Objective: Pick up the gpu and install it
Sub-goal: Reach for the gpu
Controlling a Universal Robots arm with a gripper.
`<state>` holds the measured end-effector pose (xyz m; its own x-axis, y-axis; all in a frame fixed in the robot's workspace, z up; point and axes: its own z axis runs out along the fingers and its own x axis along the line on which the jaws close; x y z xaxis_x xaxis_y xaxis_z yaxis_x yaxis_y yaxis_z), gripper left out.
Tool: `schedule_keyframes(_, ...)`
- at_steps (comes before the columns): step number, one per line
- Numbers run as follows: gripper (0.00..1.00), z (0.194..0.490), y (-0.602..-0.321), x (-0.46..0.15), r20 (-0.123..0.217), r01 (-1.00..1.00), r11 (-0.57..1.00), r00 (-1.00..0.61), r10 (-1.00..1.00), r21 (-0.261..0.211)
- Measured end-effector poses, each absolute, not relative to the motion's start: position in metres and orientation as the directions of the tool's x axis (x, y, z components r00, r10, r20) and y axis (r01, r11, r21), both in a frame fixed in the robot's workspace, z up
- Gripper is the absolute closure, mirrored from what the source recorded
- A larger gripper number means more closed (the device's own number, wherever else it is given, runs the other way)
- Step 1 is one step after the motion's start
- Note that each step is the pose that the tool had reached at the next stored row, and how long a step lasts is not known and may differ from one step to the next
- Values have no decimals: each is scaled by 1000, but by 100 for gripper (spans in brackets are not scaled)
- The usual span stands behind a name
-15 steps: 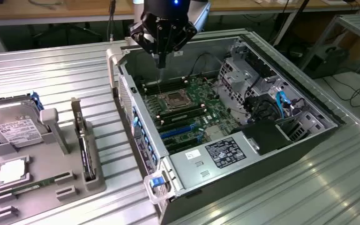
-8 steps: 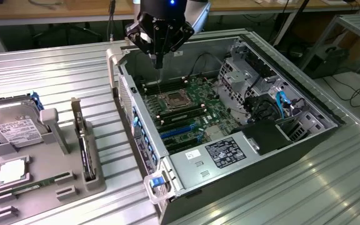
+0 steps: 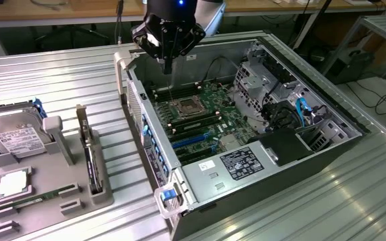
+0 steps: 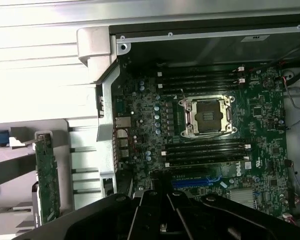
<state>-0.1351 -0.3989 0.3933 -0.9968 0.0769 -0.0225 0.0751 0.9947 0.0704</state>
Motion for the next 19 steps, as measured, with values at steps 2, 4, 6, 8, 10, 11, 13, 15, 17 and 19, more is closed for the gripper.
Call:
schedule_keyframes(2, 89, 393, -399, -137, -22, 75, 995, -997, 77, 70)
schedule_keyframes(4, 89, 393, -399, -140, -22, 75, 995, -997, 77, 70)
schedule_keyframes(6, 89, 393, -399, -142, -22, 75, 995, -997, 77, 70)
schedule_keyframes(8, 89, 393, -399, -143, -22, 75, 995, -997, 77, 70)
schedule_keyframes(10, 89, 393, -399, -144, -22, 75, 995, -997, 77, 70)
schedule_keyframes(11, 89, 393, -399, -145, -22, 75, 995, -997, 77, 70)
schedule_keyframes(13, 89, 393, -399, -148, -22, 75, 995, -997, 77, 71)
schedule_keyframes(15, 89, 393, -399, -149, -22, 75, 995, -997, 77, 70)
schedule_keyframes(17, 89, 393, -399, -151, -22, 75, 995, -997, 77, 70)
schedule_keyframes(19, 89, 393, -399, -153, -22, 75, 995, -997, 77, 70)
